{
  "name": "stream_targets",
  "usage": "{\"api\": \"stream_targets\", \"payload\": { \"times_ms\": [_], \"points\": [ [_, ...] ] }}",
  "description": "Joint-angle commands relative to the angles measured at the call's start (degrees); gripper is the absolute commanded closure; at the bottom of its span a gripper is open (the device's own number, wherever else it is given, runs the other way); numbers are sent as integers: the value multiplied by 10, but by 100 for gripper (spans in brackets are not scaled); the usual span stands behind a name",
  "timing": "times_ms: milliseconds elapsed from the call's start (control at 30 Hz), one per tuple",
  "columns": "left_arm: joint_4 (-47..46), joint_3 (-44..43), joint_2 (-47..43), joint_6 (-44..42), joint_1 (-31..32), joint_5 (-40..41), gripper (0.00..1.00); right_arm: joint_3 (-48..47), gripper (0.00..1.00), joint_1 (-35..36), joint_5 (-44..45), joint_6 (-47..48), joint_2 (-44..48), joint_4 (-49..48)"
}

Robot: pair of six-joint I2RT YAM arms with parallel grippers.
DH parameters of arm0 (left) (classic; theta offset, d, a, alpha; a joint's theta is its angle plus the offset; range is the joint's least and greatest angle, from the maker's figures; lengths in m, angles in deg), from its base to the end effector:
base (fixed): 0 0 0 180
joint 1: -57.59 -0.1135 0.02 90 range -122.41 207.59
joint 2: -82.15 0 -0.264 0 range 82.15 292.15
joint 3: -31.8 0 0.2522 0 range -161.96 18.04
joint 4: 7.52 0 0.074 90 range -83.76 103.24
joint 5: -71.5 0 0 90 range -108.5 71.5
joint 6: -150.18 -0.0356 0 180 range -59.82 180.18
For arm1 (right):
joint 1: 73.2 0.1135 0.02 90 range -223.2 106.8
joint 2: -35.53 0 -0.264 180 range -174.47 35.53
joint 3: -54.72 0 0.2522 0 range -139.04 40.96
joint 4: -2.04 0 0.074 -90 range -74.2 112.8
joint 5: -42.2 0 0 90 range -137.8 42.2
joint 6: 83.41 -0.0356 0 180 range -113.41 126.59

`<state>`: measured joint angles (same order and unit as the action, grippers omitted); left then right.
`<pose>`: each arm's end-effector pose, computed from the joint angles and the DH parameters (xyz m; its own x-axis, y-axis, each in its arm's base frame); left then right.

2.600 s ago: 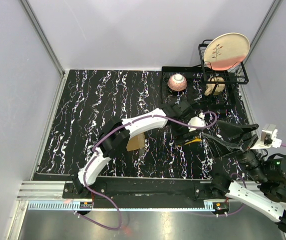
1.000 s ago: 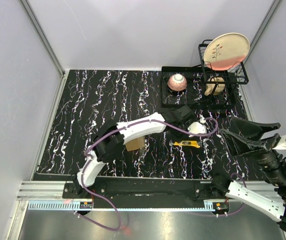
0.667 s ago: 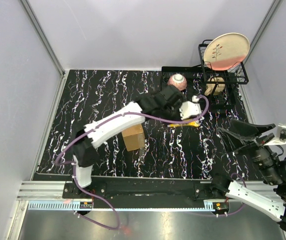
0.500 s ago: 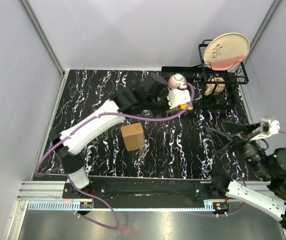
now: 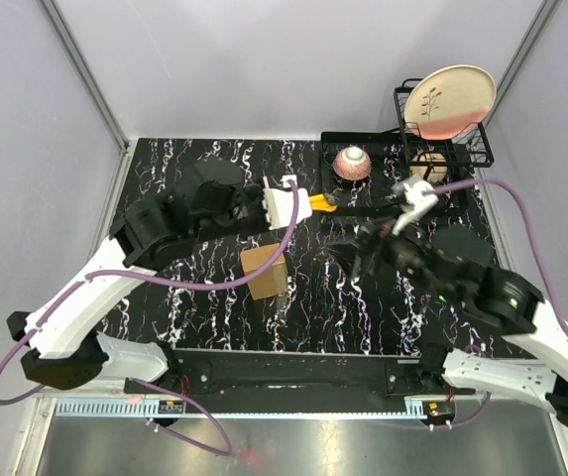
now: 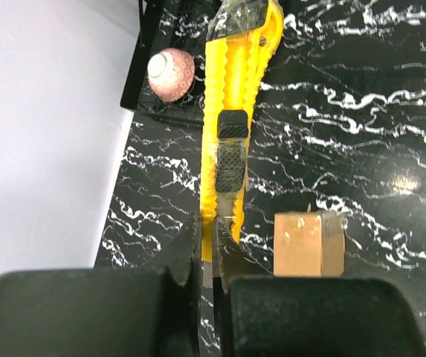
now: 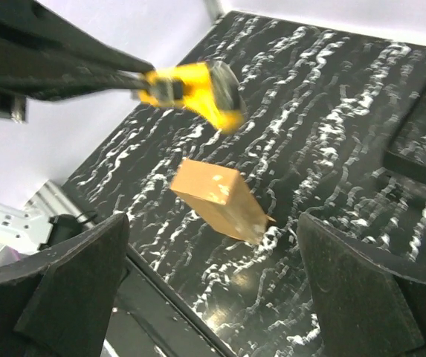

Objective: Unpack the express box
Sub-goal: Pick up the knife from the center of the board.

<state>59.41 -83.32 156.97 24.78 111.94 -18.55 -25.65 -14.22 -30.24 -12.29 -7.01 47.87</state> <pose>0.1405 -0.1960 0.4823 0.2580 0.6341 -0.7289 0.8141 0.2636 0.5175 0.0770 0.1072 0.4316 -0.2824 0.1290 -0.9506 -0.6042 0.7457 0.2807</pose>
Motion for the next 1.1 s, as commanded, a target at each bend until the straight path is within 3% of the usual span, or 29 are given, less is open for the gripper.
{"api": "stream_targets", "payload": {
  "times_ms": [0,400,633,933,1067],
  "points": [
    [1,36,-49,-18,1,4,100,-91,0,-6,-111,18,-79,-32],
    [27,42,-99,-14,1,-58,100,-137,0,-49,-276,34,-140,-43],
    [35,37,-129,-18,0,-46,100,-177,0,-122,-484,18,-186,-38],
    [28,15,-130,16,1,-48,100,-178,0,-134,-539,17,-222,-94],
    [26,1,-116,31,0,-62,100,-161,12,-133,-534,20,-222,-150]
  ]
}}
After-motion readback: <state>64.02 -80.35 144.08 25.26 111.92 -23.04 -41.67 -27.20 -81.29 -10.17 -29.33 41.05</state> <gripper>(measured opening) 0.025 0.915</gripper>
